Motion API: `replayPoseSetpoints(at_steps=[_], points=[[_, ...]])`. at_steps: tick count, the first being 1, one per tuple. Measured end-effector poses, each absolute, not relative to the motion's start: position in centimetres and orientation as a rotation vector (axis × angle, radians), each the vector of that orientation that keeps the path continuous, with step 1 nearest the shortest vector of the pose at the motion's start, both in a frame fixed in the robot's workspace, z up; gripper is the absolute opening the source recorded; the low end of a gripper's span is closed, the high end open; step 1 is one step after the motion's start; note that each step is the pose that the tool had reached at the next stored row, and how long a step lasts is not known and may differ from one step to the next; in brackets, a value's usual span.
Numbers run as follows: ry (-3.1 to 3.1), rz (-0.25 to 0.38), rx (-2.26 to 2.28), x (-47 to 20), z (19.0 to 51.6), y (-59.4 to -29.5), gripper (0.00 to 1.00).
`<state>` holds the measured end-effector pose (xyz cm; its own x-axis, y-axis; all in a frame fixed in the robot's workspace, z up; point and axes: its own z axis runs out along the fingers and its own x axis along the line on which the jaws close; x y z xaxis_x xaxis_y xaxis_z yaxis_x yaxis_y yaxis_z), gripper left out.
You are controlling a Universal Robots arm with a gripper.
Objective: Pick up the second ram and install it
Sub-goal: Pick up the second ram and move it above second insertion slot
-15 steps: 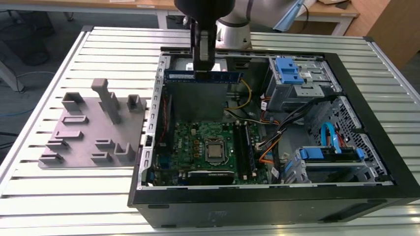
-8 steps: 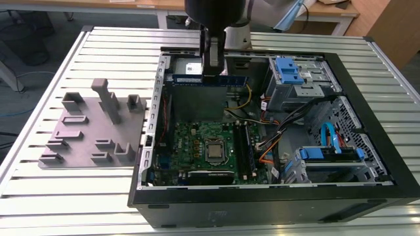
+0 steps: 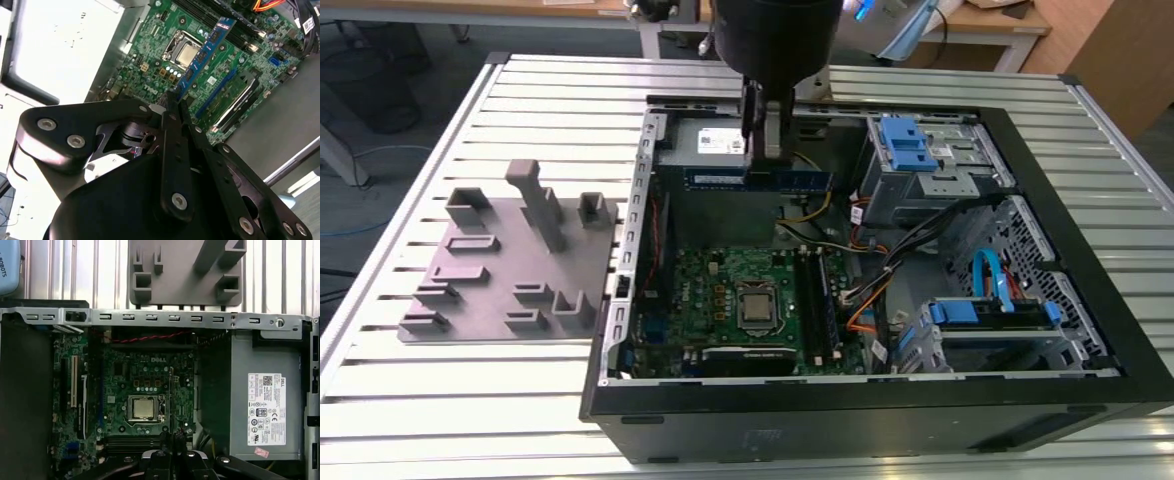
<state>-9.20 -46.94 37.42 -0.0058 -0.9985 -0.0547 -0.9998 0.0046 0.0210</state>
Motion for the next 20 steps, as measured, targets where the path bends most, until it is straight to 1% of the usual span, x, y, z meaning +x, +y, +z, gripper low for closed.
replayPoseSetpoints(at_steps=[20], points=[[2.210,0.083,-2.198,-6.3,34.5,-47.9,0.14]])
